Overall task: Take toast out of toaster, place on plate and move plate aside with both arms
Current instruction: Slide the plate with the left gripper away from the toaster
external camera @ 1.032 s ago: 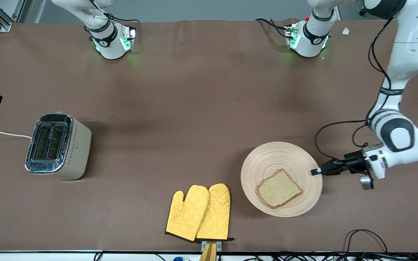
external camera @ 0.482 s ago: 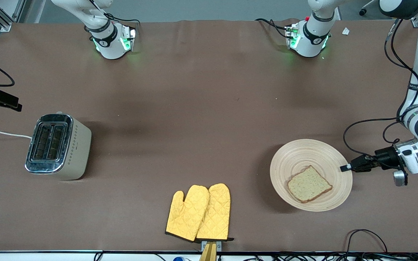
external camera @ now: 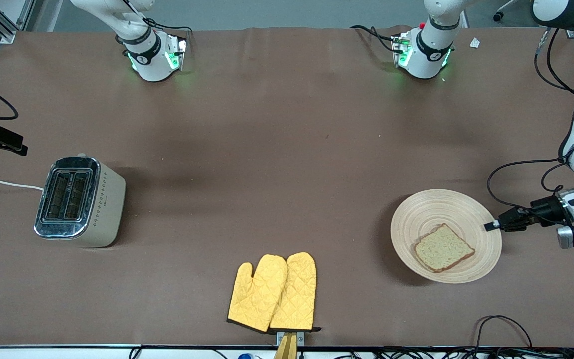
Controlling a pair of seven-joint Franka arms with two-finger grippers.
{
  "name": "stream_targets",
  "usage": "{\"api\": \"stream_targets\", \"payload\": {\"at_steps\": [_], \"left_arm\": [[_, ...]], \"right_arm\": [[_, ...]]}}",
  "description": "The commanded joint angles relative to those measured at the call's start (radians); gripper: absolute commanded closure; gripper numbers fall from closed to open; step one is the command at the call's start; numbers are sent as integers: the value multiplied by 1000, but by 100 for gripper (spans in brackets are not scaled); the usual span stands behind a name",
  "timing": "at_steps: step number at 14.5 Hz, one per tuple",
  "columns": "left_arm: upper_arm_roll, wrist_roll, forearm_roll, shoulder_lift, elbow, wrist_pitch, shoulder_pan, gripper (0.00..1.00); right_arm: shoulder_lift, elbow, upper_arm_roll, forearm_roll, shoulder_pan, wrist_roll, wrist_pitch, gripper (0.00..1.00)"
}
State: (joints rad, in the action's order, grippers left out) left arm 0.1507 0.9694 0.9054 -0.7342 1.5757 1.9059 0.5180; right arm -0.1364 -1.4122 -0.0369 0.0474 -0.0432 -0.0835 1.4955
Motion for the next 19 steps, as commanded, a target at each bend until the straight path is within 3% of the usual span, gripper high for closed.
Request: {"api": "stream_targets", "payload": {"at_steps": [1, 3, 6, 15, 17, 18, 19], "left_arm": [[12, 11, -13, -11, -19, -48, 48, 99], [12, 26, -25, -11, -8, -51, 66, 99], [12, 57, -29, -25, -2, -56, 94, 99], [12, -5, -28, -89, 40, -160, 111, 95], [10, -23, -29, -90, 33, -157, 108, 79], [10, -31, -29, -87, 30, -156, 105, 57], [10, -34, -29, -86, 27, -151, 103, 1]], "right_arm": [[24, -11, 6, 2, 28, 11, 14, 0], [23, -13, 5, -24, 26, 22, 8, 0], [24, -14, 11, -43, 43, 204, 0, 0], [32, -8, 5, -32, 69, 163, 9, 0], [29, -8, 3, -29, 62, 160, 35, 0], [29, -8, 3, -31, 53, 159, 46, 0], [28, -8, 3, -32, 51, 160, 48, 0]]}}
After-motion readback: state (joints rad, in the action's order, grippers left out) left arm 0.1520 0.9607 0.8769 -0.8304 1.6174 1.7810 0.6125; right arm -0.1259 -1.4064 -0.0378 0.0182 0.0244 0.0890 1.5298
